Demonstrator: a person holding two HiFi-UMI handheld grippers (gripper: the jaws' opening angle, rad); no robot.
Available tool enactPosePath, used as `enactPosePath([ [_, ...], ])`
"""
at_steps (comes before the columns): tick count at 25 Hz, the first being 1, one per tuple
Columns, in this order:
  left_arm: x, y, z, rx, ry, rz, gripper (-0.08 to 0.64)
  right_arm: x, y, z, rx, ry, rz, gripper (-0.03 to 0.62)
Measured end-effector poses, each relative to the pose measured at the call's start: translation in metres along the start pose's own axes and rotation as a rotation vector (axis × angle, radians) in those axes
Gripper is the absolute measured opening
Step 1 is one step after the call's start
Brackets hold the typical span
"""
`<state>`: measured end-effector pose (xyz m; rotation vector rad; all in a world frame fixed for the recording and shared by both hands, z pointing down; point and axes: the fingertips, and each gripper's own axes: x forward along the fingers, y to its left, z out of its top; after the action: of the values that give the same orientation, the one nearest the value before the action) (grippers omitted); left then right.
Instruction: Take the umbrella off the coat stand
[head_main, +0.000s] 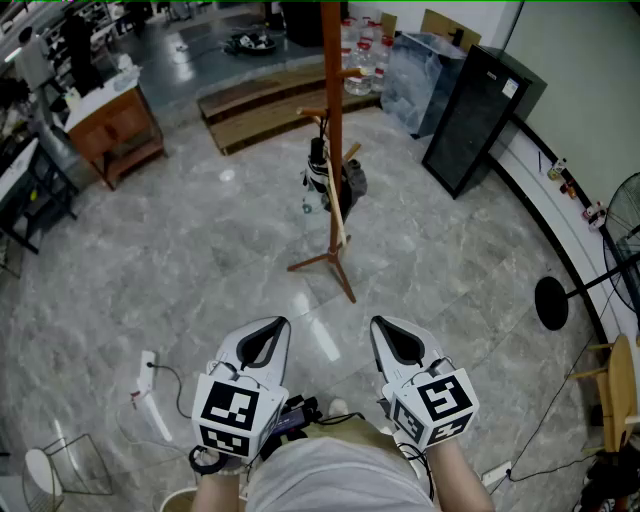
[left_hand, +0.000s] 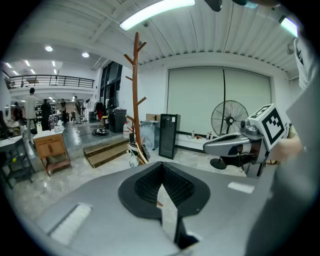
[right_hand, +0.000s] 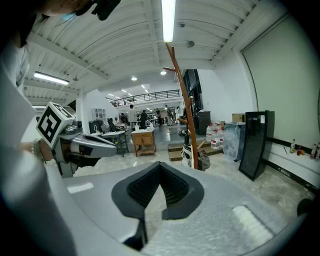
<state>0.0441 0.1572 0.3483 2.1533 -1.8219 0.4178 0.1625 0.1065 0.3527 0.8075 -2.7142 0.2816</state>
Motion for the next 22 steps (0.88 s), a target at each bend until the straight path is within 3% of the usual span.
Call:
enactPosePath([
  [22,0.001,-0.0052,0.0011,0.025,-0.004,-0.007,0.012,0.0006,0.0035,0.0015,0.007,0.004,0.011,0.0],
])
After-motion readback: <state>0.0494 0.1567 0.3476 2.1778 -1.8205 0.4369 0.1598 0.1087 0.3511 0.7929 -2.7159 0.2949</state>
